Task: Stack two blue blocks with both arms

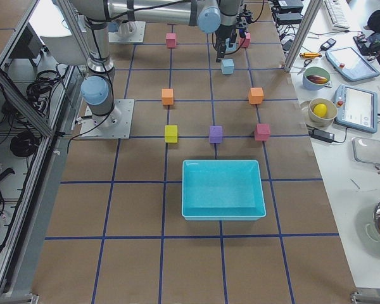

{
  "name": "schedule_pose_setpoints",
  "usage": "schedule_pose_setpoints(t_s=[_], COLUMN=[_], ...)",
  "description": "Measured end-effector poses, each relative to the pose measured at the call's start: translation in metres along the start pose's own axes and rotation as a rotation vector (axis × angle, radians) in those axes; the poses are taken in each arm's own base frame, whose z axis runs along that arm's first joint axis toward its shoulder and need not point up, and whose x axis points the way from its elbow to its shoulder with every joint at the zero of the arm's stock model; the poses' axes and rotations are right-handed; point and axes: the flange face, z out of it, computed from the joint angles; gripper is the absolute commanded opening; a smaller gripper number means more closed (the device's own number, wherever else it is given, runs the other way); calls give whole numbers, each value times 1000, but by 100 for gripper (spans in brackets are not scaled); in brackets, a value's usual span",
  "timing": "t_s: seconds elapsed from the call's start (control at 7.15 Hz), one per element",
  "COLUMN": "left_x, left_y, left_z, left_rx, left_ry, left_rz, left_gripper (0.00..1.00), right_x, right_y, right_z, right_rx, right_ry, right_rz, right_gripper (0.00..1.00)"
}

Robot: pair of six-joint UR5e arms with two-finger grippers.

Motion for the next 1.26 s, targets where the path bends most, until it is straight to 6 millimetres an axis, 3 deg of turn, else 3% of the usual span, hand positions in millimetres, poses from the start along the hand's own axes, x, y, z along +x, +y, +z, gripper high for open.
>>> schedule_pose_setpoints(t_s=[0.28,0.7,1.26], left_x=[28,46,48], left_y=[0,6,9], left_z=[11,27,36], left_rx=[0,-14,-31], left_ry=[1,-4,-10], left_rz=[-12,-24,-48], left_gripper=[0,0,0], right_x=[12,19,30], right_y=[34,45,47], right_z=[-8,-22,-25], right_rx=[17,39,32], right_ry=[30,70,70], right_rz=[10,20,34], right_gripper=[100,100,100])
